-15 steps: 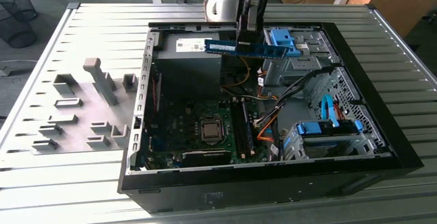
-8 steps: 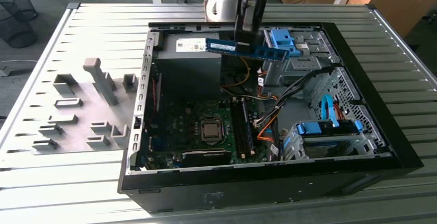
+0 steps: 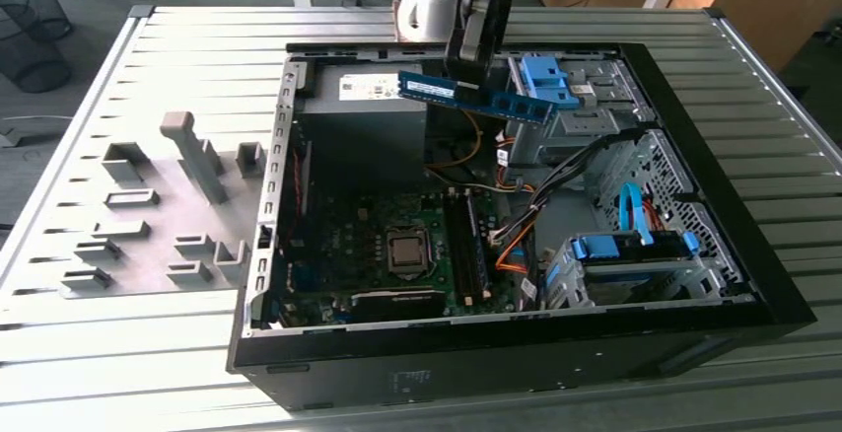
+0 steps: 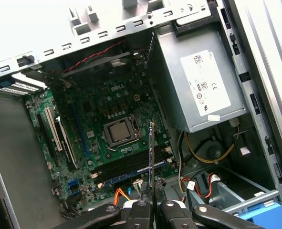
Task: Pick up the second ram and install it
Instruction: 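Insert the second ram into the second slot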
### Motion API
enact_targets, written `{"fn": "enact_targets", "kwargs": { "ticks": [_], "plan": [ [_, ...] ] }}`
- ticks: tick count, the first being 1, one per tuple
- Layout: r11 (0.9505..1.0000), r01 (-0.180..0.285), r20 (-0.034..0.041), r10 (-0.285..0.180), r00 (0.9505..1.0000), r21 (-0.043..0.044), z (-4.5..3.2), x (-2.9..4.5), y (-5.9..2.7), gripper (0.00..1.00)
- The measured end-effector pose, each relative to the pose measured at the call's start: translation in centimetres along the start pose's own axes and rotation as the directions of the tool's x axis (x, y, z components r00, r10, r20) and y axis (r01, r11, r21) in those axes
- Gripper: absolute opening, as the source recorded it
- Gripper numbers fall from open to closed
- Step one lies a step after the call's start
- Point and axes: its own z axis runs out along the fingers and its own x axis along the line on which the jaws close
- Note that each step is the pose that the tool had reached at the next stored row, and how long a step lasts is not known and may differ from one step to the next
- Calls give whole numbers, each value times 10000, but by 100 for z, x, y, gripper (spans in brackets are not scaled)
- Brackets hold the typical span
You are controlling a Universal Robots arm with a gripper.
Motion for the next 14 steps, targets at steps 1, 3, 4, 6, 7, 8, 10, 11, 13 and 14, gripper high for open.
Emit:
{"fn": "enact_targets", "kwargs": {
  "ticks": [1, 3, 4, 6, 7, 8, 10, 11, 13, 14],
  "plan": [
    [10000, -12, 0, 12, 10000, 0, 0, 0, 0, 14],
    [10000, -13, 0, 13, 10000, 0, 0, 0, 0, 14],
    [10000, -14, 0, 14, 10000, 1, 0, 0, 0, 14],
    [10000, -15, 0, 15, 10000, 1, 0, 0, 0, 14],
    [10000, -16, 0, 16, 10000, 1, 0, 0, 0, 14],
    [10000, -17, 0, 17, 10000, 1, 0, 0, 0, 14],
    [10000, -21, 0, 21, 10000, 1, 0, 0, 0, 14],
    [10000, -35, 0, 35, 10000, 2, 0, 0, 0, 14],
    [9999, -107, 0, 107, 9999, 5, 0, 0, 0, 14],
    [9998, -189, 4, 189, 9998, 9, 2, 0, 0, 14]
  ]
}}
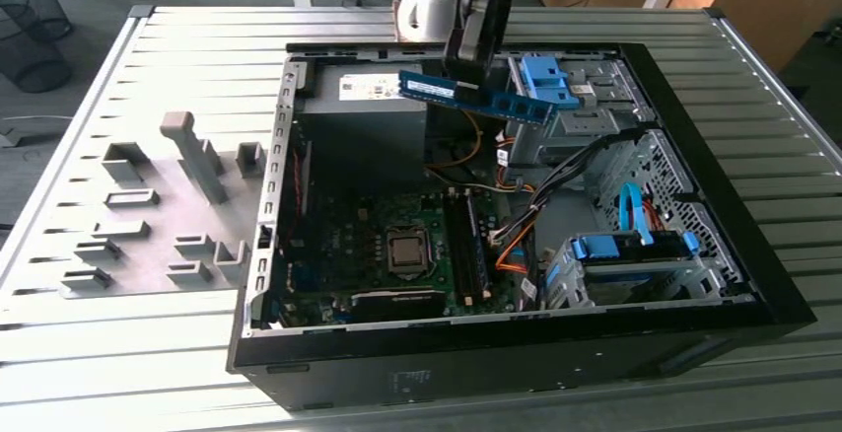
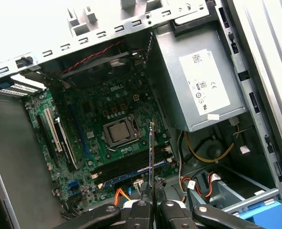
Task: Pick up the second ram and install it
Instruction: 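Insert the second ram into the second slot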
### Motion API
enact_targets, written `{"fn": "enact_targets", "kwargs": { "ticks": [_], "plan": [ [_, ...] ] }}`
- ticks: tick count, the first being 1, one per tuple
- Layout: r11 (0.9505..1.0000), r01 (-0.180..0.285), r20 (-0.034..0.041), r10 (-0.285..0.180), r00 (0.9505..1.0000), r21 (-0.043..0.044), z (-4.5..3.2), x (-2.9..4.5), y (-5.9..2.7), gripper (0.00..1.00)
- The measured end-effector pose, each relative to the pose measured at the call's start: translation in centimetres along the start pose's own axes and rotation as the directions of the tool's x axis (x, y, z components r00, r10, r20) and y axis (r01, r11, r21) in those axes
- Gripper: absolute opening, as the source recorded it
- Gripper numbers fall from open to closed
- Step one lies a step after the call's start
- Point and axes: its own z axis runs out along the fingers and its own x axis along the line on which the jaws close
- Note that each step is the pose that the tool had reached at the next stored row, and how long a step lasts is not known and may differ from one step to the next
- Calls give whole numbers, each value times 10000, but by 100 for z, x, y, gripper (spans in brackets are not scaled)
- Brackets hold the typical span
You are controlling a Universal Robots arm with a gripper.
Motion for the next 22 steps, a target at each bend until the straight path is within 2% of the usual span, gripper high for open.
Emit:
{"fn": "enact_targets", "kwargs": {
  "ticks": [3, 5, 10, 13, 16, 22],
  "plan": [
    [9987, -515, 10, 515, 9987, 23, 17, 1, 0, 14],
    [9961, -883, 17, 883, 9961, 40, 29, 2, -1, 14],
    [9841, -1774, 38, 1773, 9841, 80, 60, 3, -1, 14],
    [9728, -2312, 53, 2312, 9729, 103, 77, 4, -1, 14],
    [9590, -2833, 68, 2832, 9590, 125, 92, 5, -2, 14],
    [9243, -3814, 101, 3813, 9244, 164, 115, 6, -2, 14]
  ]
}}
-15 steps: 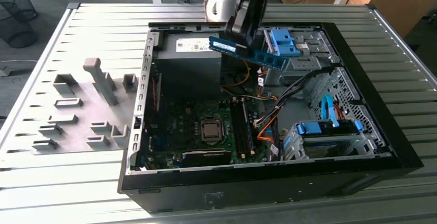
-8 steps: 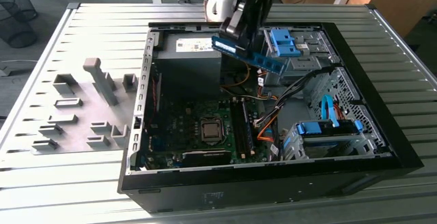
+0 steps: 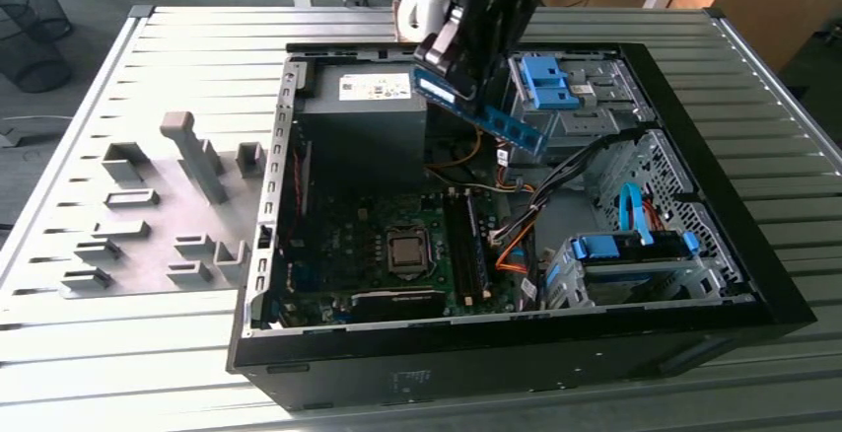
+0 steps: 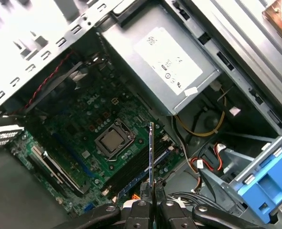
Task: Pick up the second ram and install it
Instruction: 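Insert the second ram into the second slot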
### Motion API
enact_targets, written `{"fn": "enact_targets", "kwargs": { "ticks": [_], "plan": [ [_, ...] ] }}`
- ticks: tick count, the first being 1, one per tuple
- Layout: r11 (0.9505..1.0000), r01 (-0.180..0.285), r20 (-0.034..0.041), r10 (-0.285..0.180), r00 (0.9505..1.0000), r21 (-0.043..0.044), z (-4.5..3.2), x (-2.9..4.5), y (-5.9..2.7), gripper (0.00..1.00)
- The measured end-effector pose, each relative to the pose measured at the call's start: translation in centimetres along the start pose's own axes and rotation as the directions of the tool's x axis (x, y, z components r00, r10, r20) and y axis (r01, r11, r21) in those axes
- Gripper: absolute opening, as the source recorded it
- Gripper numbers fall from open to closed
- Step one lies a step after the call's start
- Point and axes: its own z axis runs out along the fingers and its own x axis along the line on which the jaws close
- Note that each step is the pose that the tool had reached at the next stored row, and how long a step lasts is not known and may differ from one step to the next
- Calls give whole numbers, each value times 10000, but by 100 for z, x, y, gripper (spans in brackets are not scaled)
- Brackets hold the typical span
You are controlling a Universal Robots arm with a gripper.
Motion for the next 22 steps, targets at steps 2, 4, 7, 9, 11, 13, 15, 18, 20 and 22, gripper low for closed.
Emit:
{"fn": "enact_targets", "kwargs": {
  "ticks": [2, 4, 7, 9, 11, 13, 15, 18, 20, 22],
  "plan": [
    [10000, -54, 0, 54, 10000, 3, 0, 0, 0, 14],
    [10000, -56, 1, 56, 10000, 2, 1, 0, 0, 14],
    [10000, -57, 2, 57, 10000, 2, 1, 0, 0, 14],
    [10000, -60, 1, 60, 10000, 3, 1, 0, 0, 14],
    [9999, -122, 3, 122, 9999, 5, 1, 0, 0, 14],
    [9994, -342, 8, 342, 9994, 15, 2, 0, 0, 14],
    [9981, -621, 13, 621, 9981, 28, 3, 0, 0, 14],
    [9938, -1108, 24, 1107, 9938, 49, 5, 0, 0, 14],
    [9898, -1424, 32, 1424, 9898, 63, 6, 0, 0, 14],
    [9848, -1735, 39, 1735, 9848, 76, 8, 0, 0, 14]
  ]
}}
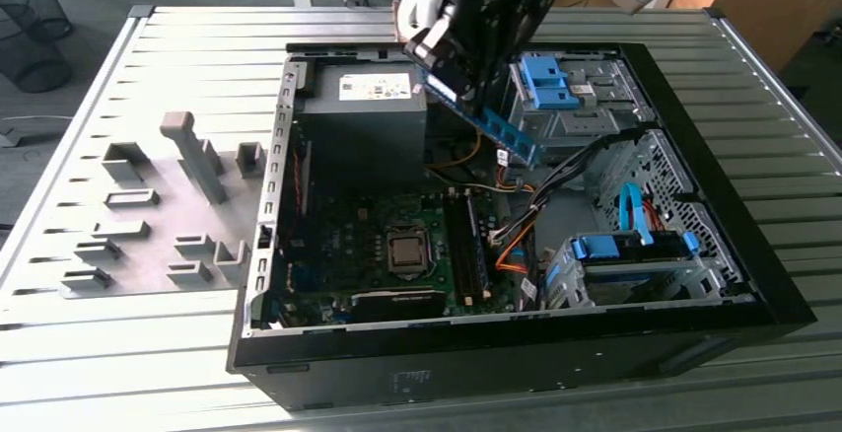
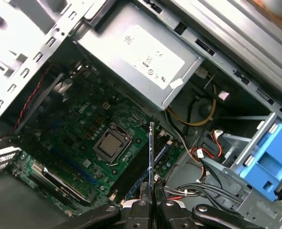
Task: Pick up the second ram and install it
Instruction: 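Insert the second ram into the second slot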
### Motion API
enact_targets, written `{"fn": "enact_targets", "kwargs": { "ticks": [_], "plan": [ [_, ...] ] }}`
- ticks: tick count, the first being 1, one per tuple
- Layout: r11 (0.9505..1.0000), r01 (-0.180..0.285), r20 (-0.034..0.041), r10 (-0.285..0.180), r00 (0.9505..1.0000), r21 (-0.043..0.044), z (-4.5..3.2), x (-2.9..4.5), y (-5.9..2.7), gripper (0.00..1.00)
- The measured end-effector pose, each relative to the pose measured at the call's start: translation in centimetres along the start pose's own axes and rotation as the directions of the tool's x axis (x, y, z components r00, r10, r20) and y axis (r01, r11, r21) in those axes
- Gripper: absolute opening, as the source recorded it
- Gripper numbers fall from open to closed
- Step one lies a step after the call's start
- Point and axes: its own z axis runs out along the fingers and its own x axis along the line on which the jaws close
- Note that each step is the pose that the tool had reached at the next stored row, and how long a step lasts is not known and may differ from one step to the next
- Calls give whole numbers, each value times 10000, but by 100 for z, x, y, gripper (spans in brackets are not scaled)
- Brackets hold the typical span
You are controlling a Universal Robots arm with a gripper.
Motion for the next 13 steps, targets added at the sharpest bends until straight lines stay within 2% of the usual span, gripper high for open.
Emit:
{"fn": "enact_targets", "kwargs": {
  "ticks": [3, 7, 10, 13],
  "plan": [
    [9988, -485, 9, 485, 9988, 22, 3, 0, 0, 14],
    [9937, -1117, 23, 1117, 9937, 50, 7, 0, 0, 14],
    [9870, -1607, 35, 1606, 9870, 72, 11, 0, 0, 14],
    [9779, -2091, 48, 2090, 9779, 92, 15, 1, 0, 14]
  ]
}}
